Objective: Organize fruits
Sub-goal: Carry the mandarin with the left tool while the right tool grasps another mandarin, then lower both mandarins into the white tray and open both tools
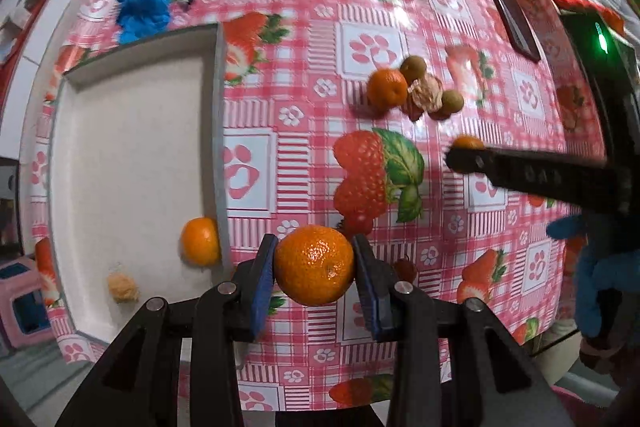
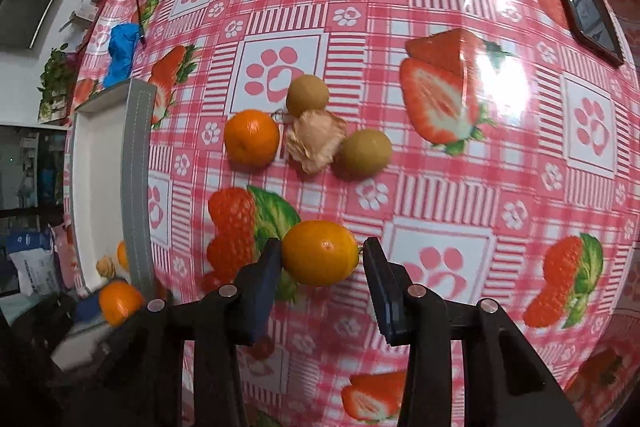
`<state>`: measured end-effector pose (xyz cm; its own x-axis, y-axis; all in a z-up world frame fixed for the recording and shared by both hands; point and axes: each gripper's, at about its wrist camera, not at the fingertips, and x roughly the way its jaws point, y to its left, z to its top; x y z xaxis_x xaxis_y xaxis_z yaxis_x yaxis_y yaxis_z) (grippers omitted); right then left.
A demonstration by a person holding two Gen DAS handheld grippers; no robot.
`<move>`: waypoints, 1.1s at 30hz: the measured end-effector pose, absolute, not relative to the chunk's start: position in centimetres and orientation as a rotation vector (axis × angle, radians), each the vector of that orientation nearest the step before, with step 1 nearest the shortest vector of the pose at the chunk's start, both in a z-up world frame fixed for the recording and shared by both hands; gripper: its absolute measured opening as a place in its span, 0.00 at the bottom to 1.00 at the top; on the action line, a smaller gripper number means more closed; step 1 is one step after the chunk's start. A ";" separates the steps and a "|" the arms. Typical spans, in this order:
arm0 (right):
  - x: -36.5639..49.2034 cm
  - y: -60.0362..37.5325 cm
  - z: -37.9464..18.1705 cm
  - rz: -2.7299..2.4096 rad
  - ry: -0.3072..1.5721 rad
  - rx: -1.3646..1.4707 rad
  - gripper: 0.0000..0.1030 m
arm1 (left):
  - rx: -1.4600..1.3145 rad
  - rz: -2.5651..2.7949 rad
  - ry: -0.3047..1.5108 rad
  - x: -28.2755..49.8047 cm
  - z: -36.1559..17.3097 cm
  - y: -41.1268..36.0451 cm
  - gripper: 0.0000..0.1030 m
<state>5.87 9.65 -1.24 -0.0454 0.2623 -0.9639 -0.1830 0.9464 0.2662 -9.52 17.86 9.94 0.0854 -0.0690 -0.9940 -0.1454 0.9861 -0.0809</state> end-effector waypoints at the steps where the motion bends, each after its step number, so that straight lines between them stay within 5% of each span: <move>1: 5.4 9.3 -0.8 0.366 1.575 0.065 0.42 | -0.181 0.071 1.477 -9.7 10.6 18.3 0.40; 13: 1.0 7.5 4.2 0.440 1.534 0.036 0.42 | -0.218 0.155 1.418 -12.7 14.2 24.4 0.40; 33: -4.6 22.5 7.6 0.422 1.474 0.071 0.42 | -0.103 0.085 1.433 -15.7 12.5 35.9 0.40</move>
